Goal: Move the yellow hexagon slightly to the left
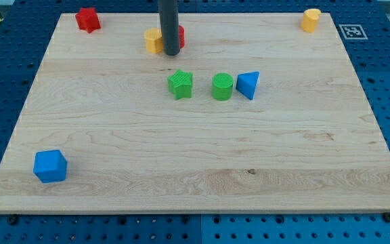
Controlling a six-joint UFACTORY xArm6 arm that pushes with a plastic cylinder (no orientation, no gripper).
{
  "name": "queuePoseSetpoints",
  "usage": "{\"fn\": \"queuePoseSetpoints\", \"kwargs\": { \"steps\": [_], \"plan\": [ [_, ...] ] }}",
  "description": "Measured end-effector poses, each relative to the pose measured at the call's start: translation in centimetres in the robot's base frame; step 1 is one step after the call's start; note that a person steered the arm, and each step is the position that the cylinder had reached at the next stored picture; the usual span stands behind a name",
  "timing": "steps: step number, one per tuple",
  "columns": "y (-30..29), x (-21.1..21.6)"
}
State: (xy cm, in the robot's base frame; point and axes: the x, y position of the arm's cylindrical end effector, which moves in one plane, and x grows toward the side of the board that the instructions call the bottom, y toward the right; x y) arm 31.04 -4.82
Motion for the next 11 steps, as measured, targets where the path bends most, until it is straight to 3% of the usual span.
{"fn": "queuePoseSetpoints", "kwargs": {
  "steps": [2,7,11],
  "plan": [
    [1.9,3.0],
    [-1.6,2.8],
    [-5.2,0.2]
  ]
}}
